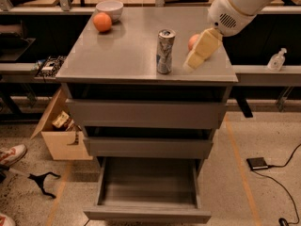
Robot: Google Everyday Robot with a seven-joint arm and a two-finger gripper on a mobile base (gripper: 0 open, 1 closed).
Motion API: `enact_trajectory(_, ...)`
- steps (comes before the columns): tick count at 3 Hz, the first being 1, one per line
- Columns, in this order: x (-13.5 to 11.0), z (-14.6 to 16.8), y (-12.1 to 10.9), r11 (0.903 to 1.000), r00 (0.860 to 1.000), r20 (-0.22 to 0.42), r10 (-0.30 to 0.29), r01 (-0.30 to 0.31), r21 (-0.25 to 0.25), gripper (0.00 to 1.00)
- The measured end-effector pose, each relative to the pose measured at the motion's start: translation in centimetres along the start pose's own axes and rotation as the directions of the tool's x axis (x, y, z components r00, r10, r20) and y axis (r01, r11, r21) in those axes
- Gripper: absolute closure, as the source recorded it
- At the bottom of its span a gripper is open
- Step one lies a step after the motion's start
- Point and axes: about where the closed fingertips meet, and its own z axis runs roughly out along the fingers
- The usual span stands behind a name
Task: Place redbull can into bottom drawer
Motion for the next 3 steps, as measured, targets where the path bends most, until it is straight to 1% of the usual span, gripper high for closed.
enact_trajectory(1, -1.4, 4.7, -2.2, 0.9967, 0.997, -0.018, 0.074, -0.075, -0.033, 0.0)
enact_trajectory(2, -3.0, 7.8, -3.1, 0.9879, 0.991, -0.019, 0.136, -0.137, -0.074, 0.0)
enact_trajectory(3, -4.5, 9.3, -3.2, 0.9811, 0.986, -0.013, 0.164, -0.164, -0.102, 0.0)
